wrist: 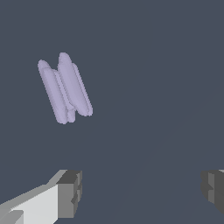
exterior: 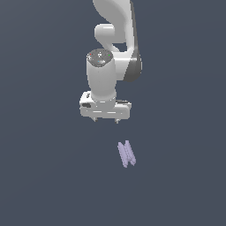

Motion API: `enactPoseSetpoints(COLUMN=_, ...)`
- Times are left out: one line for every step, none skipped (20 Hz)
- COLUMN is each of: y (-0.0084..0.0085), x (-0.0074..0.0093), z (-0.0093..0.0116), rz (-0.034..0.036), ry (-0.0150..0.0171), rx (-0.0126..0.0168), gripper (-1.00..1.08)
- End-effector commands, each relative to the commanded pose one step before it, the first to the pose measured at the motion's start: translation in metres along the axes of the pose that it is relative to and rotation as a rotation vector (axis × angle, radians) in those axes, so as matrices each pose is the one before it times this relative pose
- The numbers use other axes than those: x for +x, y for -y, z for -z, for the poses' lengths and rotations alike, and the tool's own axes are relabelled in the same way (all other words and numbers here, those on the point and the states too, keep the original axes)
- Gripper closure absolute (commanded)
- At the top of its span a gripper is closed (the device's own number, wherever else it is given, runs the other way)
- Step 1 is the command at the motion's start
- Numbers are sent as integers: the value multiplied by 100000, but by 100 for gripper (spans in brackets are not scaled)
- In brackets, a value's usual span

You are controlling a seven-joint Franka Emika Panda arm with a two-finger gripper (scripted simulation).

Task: Pick up the object and move it to a goal position.

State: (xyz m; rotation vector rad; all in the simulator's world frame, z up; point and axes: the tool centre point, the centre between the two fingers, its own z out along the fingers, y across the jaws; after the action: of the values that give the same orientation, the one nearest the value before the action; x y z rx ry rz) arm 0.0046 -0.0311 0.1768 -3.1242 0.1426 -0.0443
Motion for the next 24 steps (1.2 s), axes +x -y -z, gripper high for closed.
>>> enactPoseSetpoints(y=-1, x=0, z=0, rz=0, ry=0, rx=0, gripper=-92)
enactPoseSetpoints(y=35, x=-9, z=-5, rz=0, ry=0, rx=0, gripper=-92)
enactPoseSetpoints(y=138, x=-19, z=-52, rz=65, ry=62, rx=39, gripper=-92)
enactPoseSetpoints(y=217, x=-33, z=-78, rz=88, ry=90, rx=57, gripper=-92)
enactPoseSetpoints(y=289, x=-52, z=-94, rz=95, ry=103, rx=65, gripper=-92)
enactPoseSetpoints(y=378, x=-68, z=-134, rz=136, ry=157, rx=98, gripper=-92)
enactPoseSetpoints(y=444, x=-91, z=-152, rz=135, ry=177, rx=110, gripper=-92)
enactPoseSetpoints(y=397, x=-93, z=-132, rz=95, ry=156, rx=97, gripper=-92)
enactPoseSetpoints(y=308, x=-84, z=-101, rz=50, ry=123, rx=79, gripper=-92)
enactPoseSetpoints(y=220, x=-71, z=-70, rz=9, ry=90, rx=61, gripper=-92)
enactPoseSetpoints(y=134, x=-56, z=-38, rz=-24, ry=52, rx=39, gripper=-92)
enactPoseSetpoints(y=40, x=-33, z=-16, rz=-56, ry=30, rx=28, gripper=-92)
enactPoseSetpoints(y=-10, x=-3, z=6, rz=0, ry=0, rx=0, gripper=-92)
enactPoseSetpoints(y=-79, x=38, z=1, rz=0, ry=0, rx=0, gripper=-92)
enactPoseSetpoints(y=-6, x=54, z=16, rz=152, ry=-50, rx=-55, gripper=-92)
enactPoseSetpoints(y=33, x=87, z=-35, rz=247, ry=10, rx=-28, gripper=-92)
enactPoseSetpoints(y=76, x=114, z=-57, rz=356, ry=23, rx=-34, gripper=-92)
enactPoseSetpoints(y=105, x=143, z=-76, rz=455, ry=33, rx=-41, gripper=-92)
enactPoseSetpoints(y=121, x=173, z=-90, rz=547, ry=38, rx=-50, gripper=-92)
enactPoseSetpoints(y=131, x=203, z=-102, rz=636, ry=39, rx=-60, gripper=-92)
enactPoseSetpoints(y=139, x=233, z=-115, rz=720, ry=42, rx=-68, gripper=-92)
enactPoseSetpoints(y=152, x=261, z=-130, rz=806, ry=46, rx=-75, gripper=-92)
enactPoseSetpoints(y=171, x=287, z=-147, rz=893, ry=52, rx=-80, gripper=-92)
enactPoseSetpoints(y=189, x=314, z=-166, rz=978, ry=59, rx=-84, gripper=-92)
